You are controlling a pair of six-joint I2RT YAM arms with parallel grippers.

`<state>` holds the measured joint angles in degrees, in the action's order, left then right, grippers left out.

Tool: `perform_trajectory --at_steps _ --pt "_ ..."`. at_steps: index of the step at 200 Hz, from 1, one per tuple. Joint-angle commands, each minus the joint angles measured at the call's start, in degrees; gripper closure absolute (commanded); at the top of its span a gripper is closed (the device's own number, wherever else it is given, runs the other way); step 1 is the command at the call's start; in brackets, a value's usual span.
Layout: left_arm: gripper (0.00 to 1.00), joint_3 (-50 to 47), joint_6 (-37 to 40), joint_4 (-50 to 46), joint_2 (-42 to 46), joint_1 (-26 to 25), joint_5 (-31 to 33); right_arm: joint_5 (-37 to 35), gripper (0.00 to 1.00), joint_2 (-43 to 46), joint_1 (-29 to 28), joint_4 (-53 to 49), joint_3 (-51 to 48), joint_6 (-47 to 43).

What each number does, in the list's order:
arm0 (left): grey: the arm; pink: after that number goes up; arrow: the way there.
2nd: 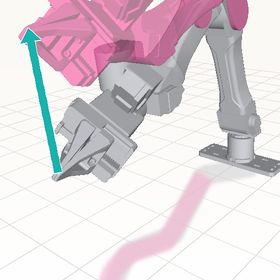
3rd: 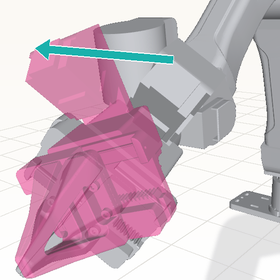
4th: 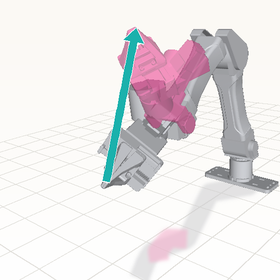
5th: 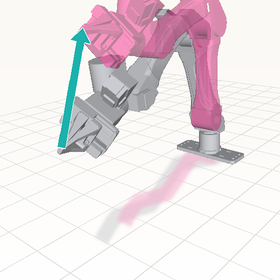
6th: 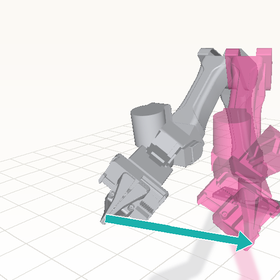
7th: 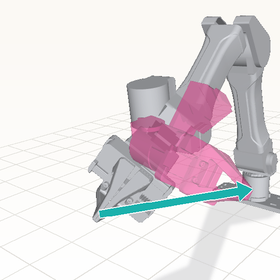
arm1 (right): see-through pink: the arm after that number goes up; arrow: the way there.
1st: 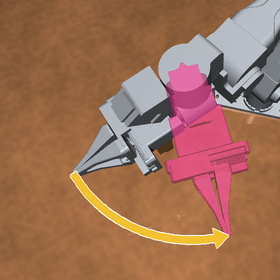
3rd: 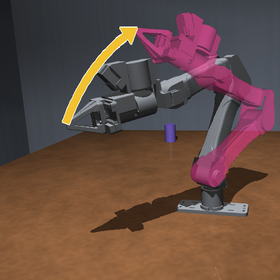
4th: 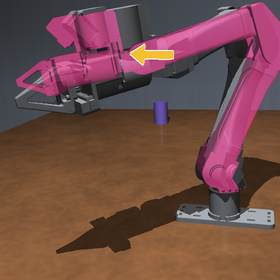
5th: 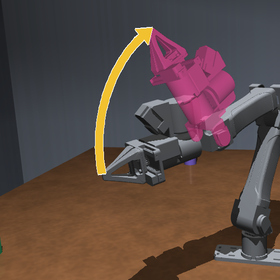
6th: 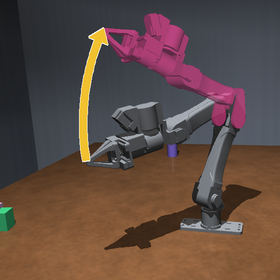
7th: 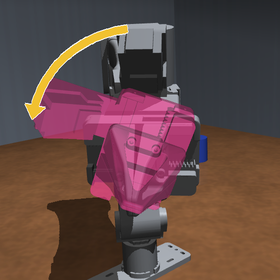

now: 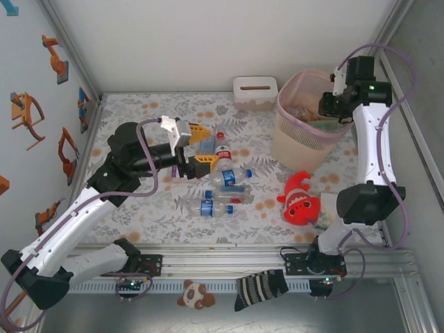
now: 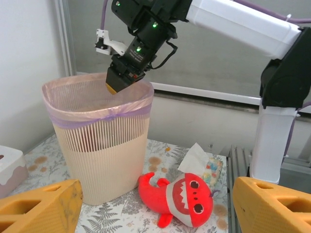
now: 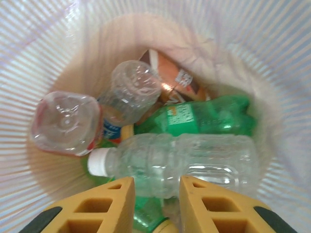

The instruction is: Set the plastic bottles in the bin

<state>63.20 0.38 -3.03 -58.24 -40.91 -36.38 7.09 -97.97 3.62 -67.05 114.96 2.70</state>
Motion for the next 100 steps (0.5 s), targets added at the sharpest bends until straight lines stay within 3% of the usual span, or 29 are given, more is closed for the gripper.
perform_trajectory --at_steps 1,61,100 --pt "0.21 -0.16 -0.75 -0.4 -0.53 -0.36 2.21 5.97 0.72 2.14 -0.06 2.27 -2.73 4.08" --pt "0.22 3.52 4.09 -13.67 -5.32 -0.19 15.81 9.95 0.73 14.63 -1.15 9.57 -9.66 7.44" --pt "0.22 7.33 10.45 -24.96 -10.81 0.04 18.91 13.07 0.73 21.44 -1.92 12.01 -13.01 8.74"
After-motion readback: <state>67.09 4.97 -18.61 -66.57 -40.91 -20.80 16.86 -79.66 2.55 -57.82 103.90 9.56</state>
